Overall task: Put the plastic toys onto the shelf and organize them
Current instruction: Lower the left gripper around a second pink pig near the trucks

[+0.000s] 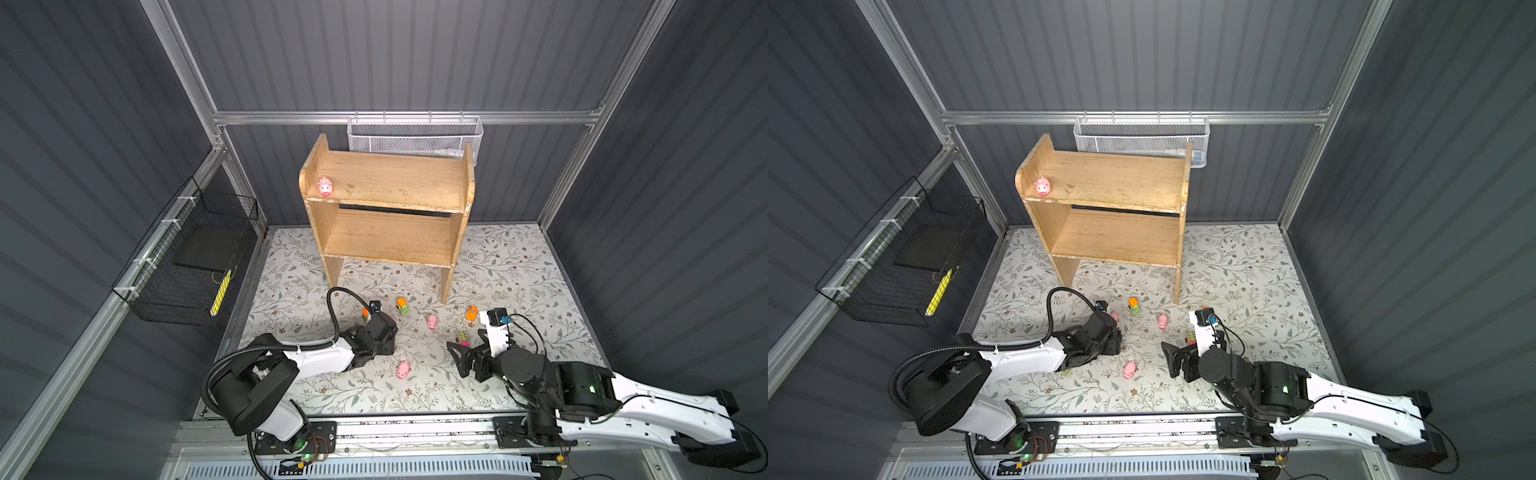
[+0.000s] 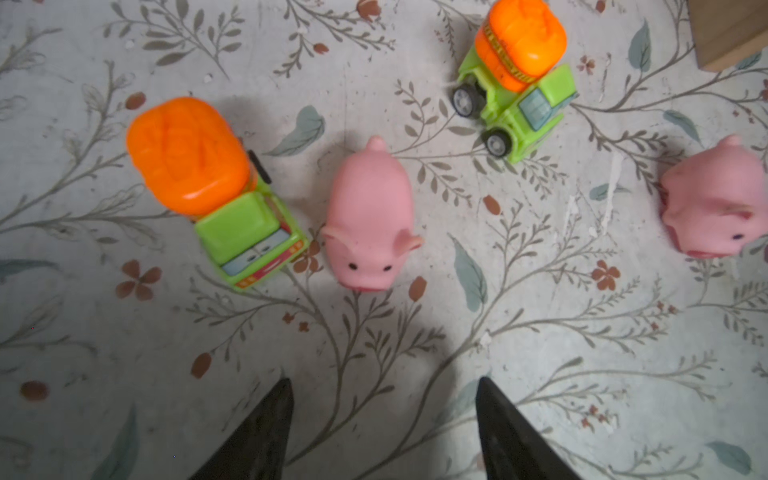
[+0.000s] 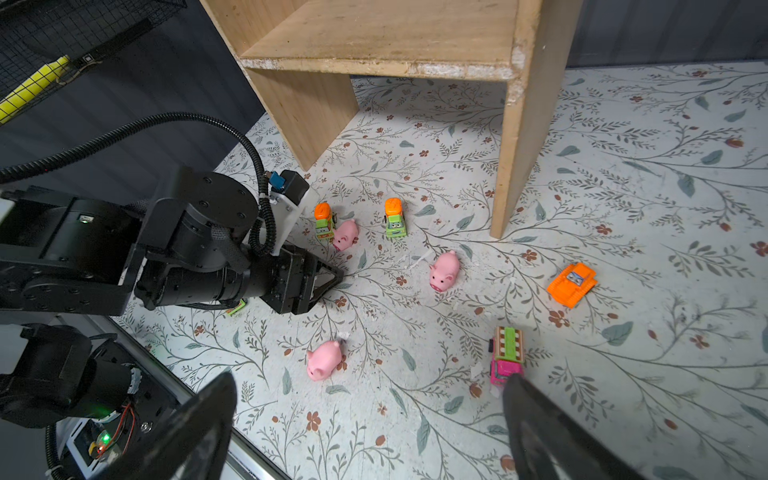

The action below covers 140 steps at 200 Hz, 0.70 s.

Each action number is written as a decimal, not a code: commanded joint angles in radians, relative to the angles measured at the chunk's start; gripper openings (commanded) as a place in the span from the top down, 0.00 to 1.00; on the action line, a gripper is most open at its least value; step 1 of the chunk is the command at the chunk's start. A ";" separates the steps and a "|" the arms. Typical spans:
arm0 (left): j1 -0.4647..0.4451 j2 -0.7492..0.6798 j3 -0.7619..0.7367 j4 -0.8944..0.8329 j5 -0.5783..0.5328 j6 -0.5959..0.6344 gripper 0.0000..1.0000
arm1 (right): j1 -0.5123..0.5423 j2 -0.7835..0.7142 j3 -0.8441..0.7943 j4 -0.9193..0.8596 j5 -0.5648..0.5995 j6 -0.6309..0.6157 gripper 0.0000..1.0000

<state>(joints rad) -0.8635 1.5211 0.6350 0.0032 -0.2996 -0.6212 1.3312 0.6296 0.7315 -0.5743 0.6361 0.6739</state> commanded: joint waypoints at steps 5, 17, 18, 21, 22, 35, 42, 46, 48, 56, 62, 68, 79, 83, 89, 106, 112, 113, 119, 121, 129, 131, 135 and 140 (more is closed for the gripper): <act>0.014 0.036 0.049 0.036 0.005 0.042 0.31 | -0.004 -0.014 -0.009 -0.036 0.026 0.016 0.01; 0.026 0.046 0.054 0.046 0.009 0.050 0.31 | -0.004 -0.013 -0.009 -0.043 0.031 0.019 0.01; 0.028 0.047 0.056 0.046 0.010 0.051 0.31 | -0.004 -0.014 -0.009 -0.044 0.030 0.020 0.01; 0.033 0.050 0.057 0.047 0.012 0.053 0.31 | -0.004 -0.014 -0.009 -0.046 0.032 0.021 0.01; 0.035 0.052 0.058 0.047 0.013 0.053 0.31 | -0.005 -0.014 -0.009 -0.046 0.031 0.022 0.01; 0.058 0.062 0.059 0.057 0.028 0.062 0.31 | -0.006 -0.015 -0.012 -0.046 0.033 0.024 0.01; 0.072 0.066 0.058 0.066 0.040 0.066 0.31 | -0.006 -0.017 -0.014 -0.045 0.034 0.026 0.01; 0.080 0.069 0.058 0.068 0.047 0.067 0.31 | -0.006 -0.019 -0.014 -0.046 0.034 0.025 0.01; 0.084 0.071 0.058 0.071 0.049 0.067 0.31 | -0.006 -0.019 -0.014 -0.046 0.034 0.026 0.01; 0.095 0.076 0.060 0.074 0.054 0.071 0.31 | -0.006 -0.019 -0.014 -0.049 0.035 0.026 0.01; 0.101 0.079 0.059 0.078 0.058 0.076 0.31 | -0.006 -0.019 -0.014 -0.052 0.036 0.027 0.01; 0.108 0.082 0.060 0.081 0.060 0.079 0.31 | -0.007 -0.019 -0.014 -0.055 0.038 0.027 0.01; 0.119 0.089 0.065 0.085 0.071 0.086 0.31 | -0.010 -0.020 -0.014 -0.057 0.042 0.029 0.01; 0.121 0.092 0.068 0.086 0.073 0.089 0.31 | -0.009 -0.021 -0.014 -0.059 0.042 0.030 0.01; 0.124 0.096 0.072 0.087 0.074 0.092 0.32 | -0.011 -0.021 -0.015 -0.059 0.042 0.030 0.01; 0.127 0.110 0.088 0.085 0.074 0.105 0.32 | -0.012 -0.022 -0.015 -0.061 0.042 0.033 0.01; 0.128 0.114 0.091 0.085 0.071 0.109 0.32 | -0.013 -0.024 -0.017 -0.062 0.041 0.033 0.01; 0.129 0.114 0.092 0.084 0.072 0.110 0.32 | -0.012 -0.024 -0.017 -0.062 0.042 0.033 0.01; 0.131 0.118 0.096 0.085 0.072 0.113 0.32 | -0.014 -0.022 -0.017 -0.062 0.040 0.035 0.01; 0.131 0.119 0.097 0.084 0.071 0.115 0.32 | -0.013 -0.023 -0.017 -0.062 0.039 0.035 0.01; 0.133 0.121 0.099 0.084 0.070 0.120 0.32 | -0.013 -0.022 -0.017 -0.064 0.039 0.036 0.01; 0.134 0.122 0.100 0.083 0.070 0.121 0.32 | -0.015 -0.023 -0.017 -0.065 0.039 0.037 0.01; 0.136 0.121 0.101 0.081 0.069 0.122 0.32 | -0.016 -0.023 -0.017 -0.065 0.039 0.038 0.01; 0.137 0.120 0.101 0.080 0.068 0.125 0.32 | -0.015 -0.023 -0.017 -0.067 0.040 0.039 0.01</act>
<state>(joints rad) -0.7376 1.6257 0.7109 0.0952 -0.2424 -0.5301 1.3205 0.6132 0.7250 -0.6167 0.6559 0.6994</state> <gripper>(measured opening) 0.683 0.989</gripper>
